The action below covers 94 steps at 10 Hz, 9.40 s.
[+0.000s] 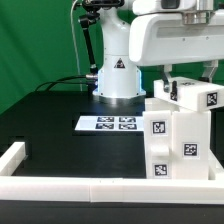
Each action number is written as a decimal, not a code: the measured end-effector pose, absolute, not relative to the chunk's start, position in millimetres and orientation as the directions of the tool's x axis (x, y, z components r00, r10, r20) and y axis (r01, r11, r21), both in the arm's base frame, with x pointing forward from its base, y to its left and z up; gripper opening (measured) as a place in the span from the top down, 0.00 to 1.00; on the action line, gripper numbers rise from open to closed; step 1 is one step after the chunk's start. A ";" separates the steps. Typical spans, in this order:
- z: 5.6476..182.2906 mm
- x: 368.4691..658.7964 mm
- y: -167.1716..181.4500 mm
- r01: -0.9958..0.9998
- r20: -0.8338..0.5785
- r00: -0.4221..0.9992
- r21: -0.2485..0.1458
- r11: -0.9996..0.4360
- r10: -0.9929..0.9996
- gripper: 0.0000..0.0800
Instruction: Assemble cabinet
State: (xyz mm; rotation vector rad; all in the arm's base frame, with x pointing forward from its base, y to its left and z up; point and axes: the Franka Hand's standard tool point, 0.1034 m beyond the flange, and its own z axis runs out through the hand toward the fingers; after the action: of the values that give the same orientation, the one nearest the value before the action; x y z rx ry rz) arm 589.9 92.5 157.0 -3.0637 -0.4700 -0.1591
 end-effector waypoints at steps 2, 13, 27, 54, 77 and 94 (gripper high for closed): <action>156.8 588.2 92.8 0.127 0.118 0.986 -0.048 -0.991 0.120 0.31; 159.5 578.4 98.5 -0.717 0.006 0.687 -0.153 -0.680 -0.726 0.31; 158.5 576.6 103.8 -0.992 -0.187 -0.061 -0.095 0.080 -0.981 0.31; 172.3 585.6 102.7 0.706 0.095 0.707 -0.057 -0.705 0.701 0.00; 153.0 583.3 102.7 0.745 0.089 0.667 -0.047 -0.665 0.740 0.30; 149.9 579.6 93.6 -0.339 0.003 0.940 -0.120 -0.933 -0.342 0.16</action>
Offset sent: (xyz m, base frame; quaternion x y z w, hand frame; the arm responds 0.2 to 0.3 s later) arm -0.0112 0.0062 -0.0006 0.0054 0.0021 0.2199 0.9755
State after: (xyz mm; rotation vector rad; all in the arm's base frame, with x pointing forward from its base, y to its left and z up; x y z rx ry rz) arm 579.6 93.6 149.9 -2.9781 0.5242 -0.0363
